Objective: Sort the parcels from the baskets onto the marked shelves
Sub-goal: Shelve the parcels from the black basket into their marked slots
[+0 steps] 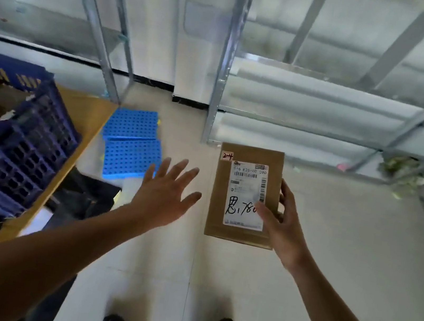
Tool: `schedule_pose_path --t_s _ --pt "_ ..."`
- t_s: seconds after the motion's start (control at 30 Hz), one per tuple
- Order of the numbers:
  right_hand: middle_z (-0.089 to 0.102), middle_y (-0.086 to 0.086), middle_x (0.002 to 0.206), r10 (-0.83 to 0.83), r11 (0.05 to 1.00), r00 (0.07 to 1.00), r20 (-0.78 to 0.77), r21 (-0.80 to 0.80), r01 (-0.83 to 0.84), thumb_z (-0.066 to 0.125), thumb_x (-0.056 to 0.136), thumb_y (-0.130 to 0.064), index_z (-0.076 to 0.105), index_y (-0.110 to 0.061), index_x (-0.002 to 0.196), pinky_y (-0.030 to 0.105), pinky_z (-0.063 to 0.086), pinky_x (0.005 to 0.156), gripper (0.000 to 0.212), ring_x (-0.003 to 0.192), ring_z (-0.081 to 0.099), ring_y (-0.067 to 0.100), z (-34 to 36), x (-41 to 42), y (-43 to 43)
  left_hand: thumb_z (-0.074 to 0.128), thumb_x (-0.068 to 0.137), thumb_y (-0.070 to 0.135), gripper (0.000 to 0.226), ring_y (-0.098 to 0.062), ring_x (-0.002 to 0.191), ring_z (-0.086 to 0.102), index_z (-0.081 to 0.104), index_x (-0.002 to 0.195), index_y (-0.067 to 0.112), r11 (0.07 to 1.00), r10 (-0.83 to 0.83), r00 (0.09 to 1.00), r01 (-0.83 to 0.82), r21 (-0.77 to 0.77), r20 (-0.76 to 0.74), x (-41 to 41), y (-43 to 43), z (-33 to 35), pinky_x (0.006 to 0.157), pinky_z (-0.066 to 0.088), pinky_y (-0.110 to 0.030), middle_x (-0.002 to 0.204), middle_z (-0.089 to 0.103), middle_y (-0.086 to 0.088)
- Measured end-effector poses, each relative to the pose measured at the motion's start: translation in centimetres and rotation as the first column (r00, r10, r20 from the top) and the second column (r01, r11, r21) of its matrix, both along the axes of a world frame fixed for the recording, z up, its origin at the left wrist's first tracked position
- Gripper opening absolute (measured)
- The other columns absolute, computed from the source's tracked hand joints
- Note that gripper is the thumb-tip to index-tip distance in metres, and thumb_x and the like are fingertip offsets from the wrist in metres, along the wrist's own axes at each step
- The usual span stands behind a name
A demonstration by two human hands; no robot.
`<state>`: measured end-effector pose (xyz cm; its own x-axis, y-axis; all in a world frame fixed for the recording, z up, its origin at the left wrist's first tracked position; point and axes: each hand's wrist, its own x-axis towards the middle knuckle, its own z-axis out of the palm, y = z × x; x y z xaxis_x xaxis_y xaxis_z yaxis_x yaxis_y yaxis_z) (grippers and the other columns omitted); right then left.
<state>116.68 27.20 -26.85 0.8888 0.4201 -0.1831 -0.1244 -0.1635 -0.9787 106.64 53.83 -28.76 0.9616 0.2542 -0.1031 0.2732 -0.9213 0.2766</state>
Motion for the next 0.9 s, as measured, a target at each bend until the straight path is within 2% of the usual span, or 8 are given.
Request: schedule_pose_path --t_s 0.13,0.3,0.47,0.63,0.8,0.9 --pt "0.057 -0.002 0.148 -0.036 0.999 0.995 0.096 0.001 0.037 0.081 0.078 -0.053 0.033 -0.04 0.156 0.058 0.057 0.097 0.092 0.125 0.066 0.029 1.9 4.2 -8.2 0.026 0.097 0.071 0.07 -0.029 0.158 0.0 0.016 0.16 0.041 0.998 -0.064 0.996 0.063 0.015 0.058 6.8 -7.8 2.1 0.125 -0.001 -0.055 0.172 0.009 0.005" --pt "0.061 -0.003 0.144 -0.161 0.978 0.985 0.064 0.141 0.151 0.076 0.094 -0.034 0.038 -0.048 0.151 0.051 0.065 0.08 0.07 0.118 0.071 0.028 2.4 8.4 -19.9 0.027 0.097 0.072 0.07 -0.028 0.158 0.004 0.022 0.159 0.04 0.995 -0.103 0.987 0.104 0.003 0.127 14.4 -16.8 3.6 0.124 -0.004 -0.055 0.171 0.014 0.006" --pt "0.063 -0.002 0.14 -0.297 0.94 0.955 0.009 0.181 0.29 0.074 0.094 -0.03 0.038 -0.047 0.152 0.047 0.065 0.077 0.07 0.114 0.073 0.027 2.1 10.8 -29.9 0.017 0.093 0.075 0.075 -0.027 0.158 0.008 0.024 0.158 0.04 0.975 -0.218 0.964 0.222 -0.011 0.153 20.1 -26.6 5.0 0.127 0.003 -0.056 0.17 0.02 0.007" --pt "0.063 -0.007 0.139 -0.427 0.886 0.903 -0.039 0.18 0.427 0.08 0.09 -0.036 0.041 -0.051 0.15 0.049 0.065 0.079 0.073 0.114 0.073 0.026 0.6 13.2 -36.5 0.017 0.093 0.074 0.075 -0.026 0.159 0.003 0.028 0.158 0.039 0.929 -0.37 0.918 0.367 0.051 0.144 25.5 -34.0 4.1 0.126 0.0 -0.054 0.17 0.018 0.006" --pt "0.063 -0.005 0.139 -0.552 0.8 0.826 -0.113 0.206 0.563 0.084 0.083 -0.042 0.044 -0.049 0.149 0.053 0.064 0.079 0.078 0.112 0.074 0.03 -1.6 17.2 -41.3 0.016 0.094 0.075 0.073 -0.028 0.159 0.005 0.028 0.157 0.041 0.893 -0.45 0.886 0.447 0.052 0.114 33.5 -38.6 1.6 0.125 0.001 -0.056 0.17 0.02 0.005" --pt "0.065 -0.004 0.137 -0.594 0.774 0.797 -0.109 0.192 0.603 0.083 0.085 -0.038 0.044 -0.047 0.149 0.051 0.065 0.077 0.075 0.11 0.075 0.031 -2.2 21.1 -43.6 0.016 0.094 0.075 0.072 -0.027 0.159 0.005 0.026 0.157 0.043 0.882 -0.47 0.878 0.469 0.03 0.091 39.6 -41.6 0.1 0.125 0.001 -0.056 0.17 0.019 0.006"
